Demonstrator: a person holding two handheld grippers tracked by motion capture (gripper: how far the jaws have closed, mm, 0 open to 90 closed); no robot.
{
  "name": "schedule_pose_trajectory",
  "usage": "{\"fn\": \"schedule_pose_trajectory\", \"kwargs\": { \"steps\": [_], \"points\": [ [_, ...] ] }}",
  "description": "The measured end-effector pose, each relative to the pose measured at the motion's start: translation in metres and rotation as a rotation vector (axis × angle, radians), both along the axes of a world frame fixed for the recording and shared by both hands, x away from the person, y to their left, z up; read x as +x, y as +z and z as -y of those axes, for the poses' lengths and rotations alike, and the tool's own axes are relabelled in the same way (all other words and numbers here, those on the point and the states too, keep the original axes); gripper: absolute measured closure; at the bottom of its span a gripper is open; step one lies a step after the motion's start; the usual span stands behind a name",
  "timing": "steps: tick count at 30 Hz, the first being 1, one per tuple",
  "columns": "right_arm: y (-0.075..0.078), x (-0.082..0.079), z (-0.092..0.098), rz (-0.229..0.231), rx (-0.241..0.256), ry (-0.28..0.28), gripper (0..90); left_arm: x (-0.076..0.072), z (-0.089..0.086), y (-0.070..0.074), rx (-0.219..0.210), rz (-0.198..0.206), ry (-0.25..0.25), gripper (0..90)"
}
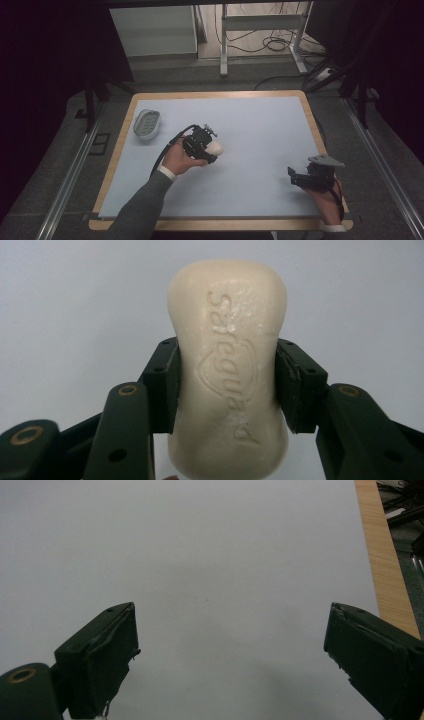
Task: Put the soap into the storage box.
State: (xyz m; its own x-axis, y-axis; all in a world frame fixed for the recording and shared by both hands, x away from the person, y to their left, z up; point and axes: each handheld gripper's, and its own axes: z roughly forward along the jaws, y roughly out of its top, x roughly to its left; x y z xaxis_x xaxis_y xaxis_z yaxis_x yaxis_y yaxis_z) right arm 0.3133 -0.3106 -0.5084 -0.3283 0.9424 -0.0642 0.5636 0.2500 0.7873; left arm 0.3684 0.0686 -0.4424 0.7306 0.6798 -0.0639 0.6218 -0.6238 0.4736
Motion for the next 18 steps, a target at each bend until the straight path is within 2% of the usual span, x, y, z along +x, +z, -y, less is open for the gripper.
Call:
{"fn": "schedule_pose_trajectory", "kwargs": {
  "steps": [18],
  "points": [
    [-0.001, 0.000, -0.002, 0.000, -0.004, 0.011, 7.1, 0.014, -0.024, 0.000, 0.011, -0.004, 0.053, 49.6]
  ]
}}
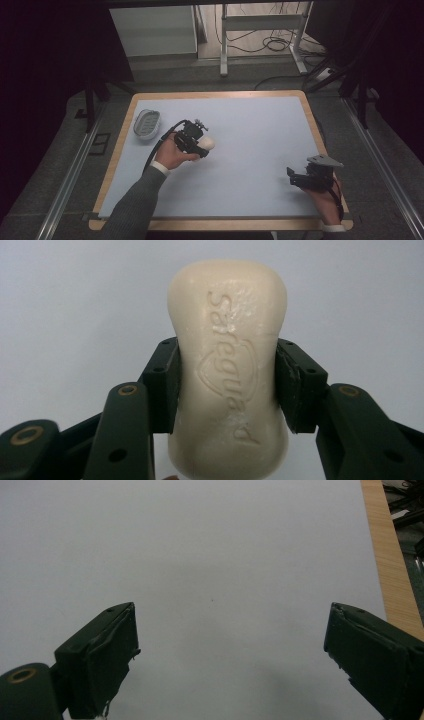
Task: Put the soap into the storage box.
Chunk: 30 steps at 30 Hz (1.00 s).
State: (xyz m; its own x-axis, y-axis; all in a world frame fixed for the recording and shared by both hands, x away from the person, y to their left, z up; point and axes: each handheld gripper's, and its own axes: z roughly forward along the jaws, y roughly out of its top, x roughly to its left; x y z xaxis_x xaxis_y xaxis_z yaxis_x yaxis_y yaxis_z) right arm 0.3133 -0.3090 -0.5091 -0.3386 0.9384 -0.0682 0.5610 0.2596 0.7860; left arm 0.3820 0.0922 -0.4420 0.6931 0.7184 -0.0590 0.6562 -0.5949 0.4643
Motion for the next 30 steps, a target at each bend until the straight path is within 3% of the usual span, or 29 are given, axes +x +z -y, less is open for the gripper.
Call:
{"fn": "schedule_pose_trajectory", "kwargs": {
  "steps": [19, 30],
  "points": [
    [-0.001, 0.000, 0.000, -0.006, -0.002, -0.005, 7.1, 0.015, -0.026, 0.001, -0.009, -0.022, 0.069, 49.6],
    [-0.002, 0.001, -0.001, -0.009, -0.003, -0.006, 7.1, 0.024, -0.041, 0.006, 0.005, -0.005, 0.101, 49.6]
  ]
}}
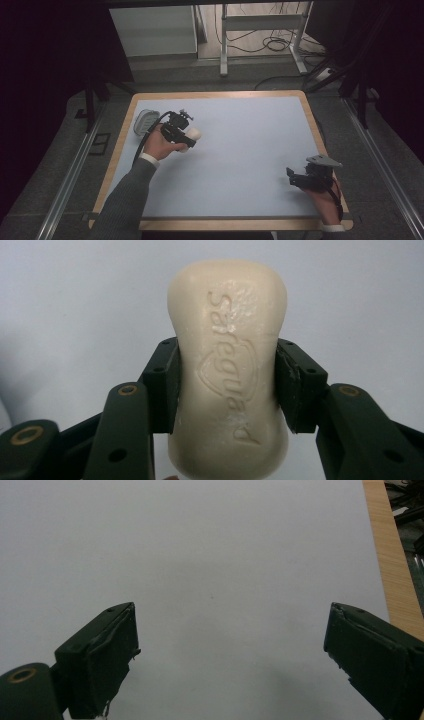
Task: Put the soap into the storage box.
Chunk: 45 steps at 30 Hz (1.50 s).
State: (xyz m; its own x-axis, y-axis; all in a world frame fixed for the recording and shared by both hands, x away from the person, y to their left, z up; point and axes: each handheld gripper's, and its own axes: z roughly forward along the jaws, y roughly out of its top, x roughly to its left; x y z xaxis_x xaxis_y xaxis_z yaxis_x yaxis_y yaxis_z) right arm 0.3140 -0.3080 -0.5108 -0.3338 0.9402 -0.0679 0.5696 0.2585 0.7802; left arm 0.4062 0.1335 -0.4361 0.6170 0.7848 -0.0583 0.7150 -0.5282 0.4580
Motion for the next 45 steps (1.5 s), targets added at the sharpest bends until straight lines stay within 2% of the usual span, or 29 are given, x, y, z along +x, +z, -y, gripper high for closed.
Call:
{"fn": "schedule_pose_trajectory", "kwargs": {
  "steps": [13, 24, 38, 45],
  "points": [
    [0.000, 0.000, 0.000, -0.001, -0.002, 0.001, 7.1, 0.008, -0.017, 0.000, -0.012, -0.014, 0.042, 49.6],
    [-0.001, 0.000, 0.000, -0.001, -0.004, 0.001, 7.2, 0.015, -0.030, 0.001, 0.009, -0.021, 0.071, 49.6],
    [-0.001, 0.000, 0.001, -0.003, 0.000, -0.005, 7.2, 0.025, -0.050, 0.002, -0.007, -0.027, 0.120, 49.6],
    [-0.001, 0.000, 0.002, -0.004, 0.003, -0.007, 7.2, 0.031, -0.067, 0.002, -0.032, -0.032, 0.162, 49.6]
  ]
}}
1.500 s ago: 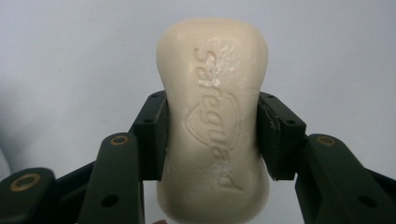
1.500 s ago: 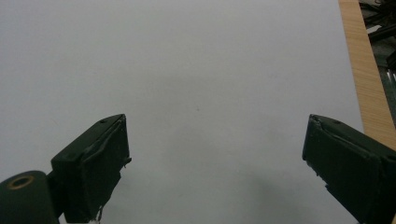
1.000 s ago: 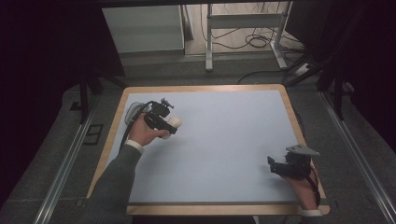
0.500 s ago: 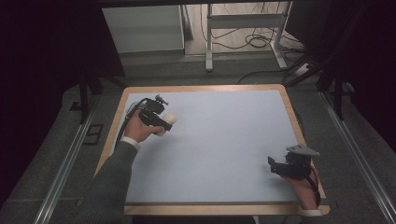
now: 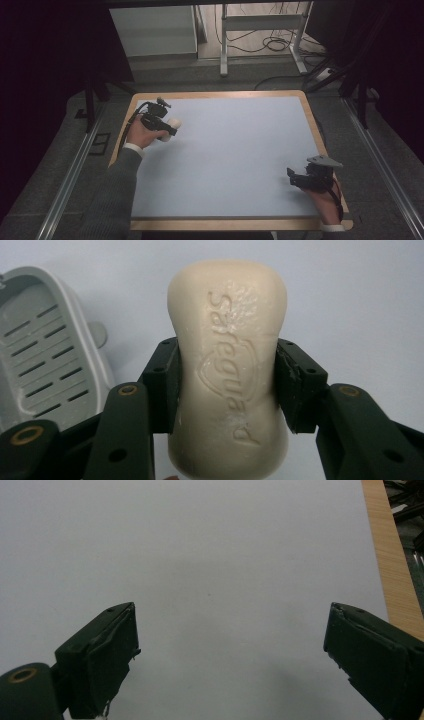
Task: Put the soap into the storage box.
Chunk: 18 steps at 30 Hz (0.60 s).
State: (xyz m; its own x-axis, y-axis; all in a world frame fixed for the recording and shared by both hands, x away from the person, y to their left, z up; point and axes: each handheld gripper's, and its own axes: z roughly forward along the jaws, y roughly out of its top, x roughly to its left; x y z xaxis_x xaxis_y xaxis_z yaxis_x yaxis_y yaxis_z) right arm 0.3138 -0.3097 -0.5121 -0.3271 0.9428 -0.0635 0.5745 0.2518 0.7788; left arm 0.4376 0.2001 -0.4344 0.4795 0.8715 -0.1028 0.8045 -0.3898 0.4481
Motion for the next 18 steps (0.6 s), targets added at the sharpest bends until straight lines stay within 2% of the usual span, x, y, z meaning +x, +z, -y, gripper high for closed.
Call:
{"fn": "schedule_pose_trajectory", "kwargs": {
  "steps": [3, 13, 18],
  "points": [
    [0.000, 0.000, 0.000, 0.004, -0.001, 0.003, 7.2, 0.003, -0.009, 0.001, -0.018, 0.000, 0.025, 49.6],
    [0.000, 0.000, -0.001, 0.006, 0.000, 0.007, 7.2, 0.011, -0.036, 0.000, -0.016, -0.004, 0.093, 49.6],
    [0.000, 0.000, 0.000, 0.006, 0.001, 0.006, 7.2, 0.015, -0.043, 0.000, -0.017, -0.006, 0.119, 49.6]
  ]
}}
